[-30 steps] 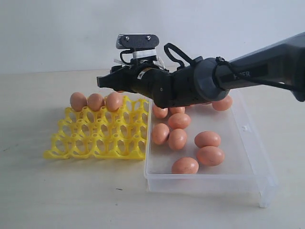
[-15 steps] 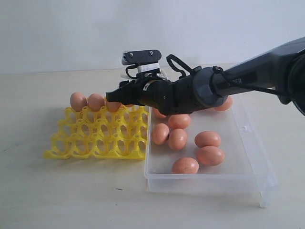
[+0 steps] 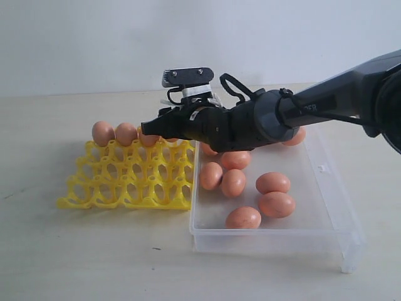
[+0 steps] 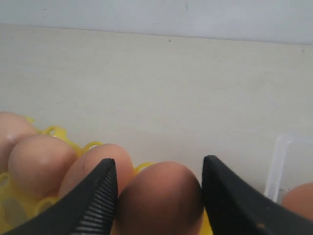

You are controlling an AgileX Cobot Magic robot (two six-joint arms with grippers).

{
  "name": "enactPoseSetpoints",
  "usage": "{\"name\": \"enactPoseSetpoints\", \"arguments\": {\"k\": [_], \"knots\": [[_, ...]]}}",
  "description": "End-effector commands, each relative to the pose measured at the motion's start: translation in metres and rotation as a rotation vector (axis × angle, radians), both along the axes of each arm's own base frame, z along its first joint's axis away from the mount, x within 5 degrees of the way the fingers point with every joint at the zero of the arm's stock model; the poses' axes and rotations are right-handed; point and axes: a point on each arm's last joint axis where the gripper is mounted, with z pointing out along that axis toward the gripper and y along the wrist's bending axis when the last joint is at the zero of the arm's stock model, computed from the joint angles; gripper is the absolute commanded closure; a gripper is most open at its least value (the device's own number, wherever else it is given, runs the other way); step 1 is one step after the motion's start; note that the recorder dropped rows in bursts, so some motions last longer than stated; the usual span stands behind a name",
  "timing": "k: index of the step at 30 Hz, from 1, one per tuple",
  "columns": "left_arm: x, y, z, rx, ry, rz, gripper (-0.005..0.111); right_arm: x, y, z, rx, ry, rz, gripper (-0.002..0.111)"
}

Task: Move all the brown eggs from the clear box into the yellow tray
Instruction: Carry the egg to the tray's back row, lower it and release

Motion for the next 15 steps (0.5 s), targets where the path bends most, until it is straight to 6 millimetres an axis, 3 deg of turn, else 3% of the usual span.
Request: {"name": "enactPoseSetpoints", "arguments": {"k": [1, 7, 15], "knots": [[0.0003, -0.0005, 0.0021, -0.007, -0.013, -0.006, 0.107, 0.0045, -0.0037, 0.0042, -0.005, -0.026, -0.003, 0.108], [0.0003, -0.0005, 0.0021, -0.007, -0.013, -0.006, 0.107, 0.0045, -0.0037, 0.0042, -0.020, -0.034, 0.006, 0.105], [0.0003, -0.0005, 0.0021, -0.007, -0.013, -0.006, 0.107, 0.0045, -0.0037, 0.0042, -0.022, -0.035, 0.008, 0.066]]}}
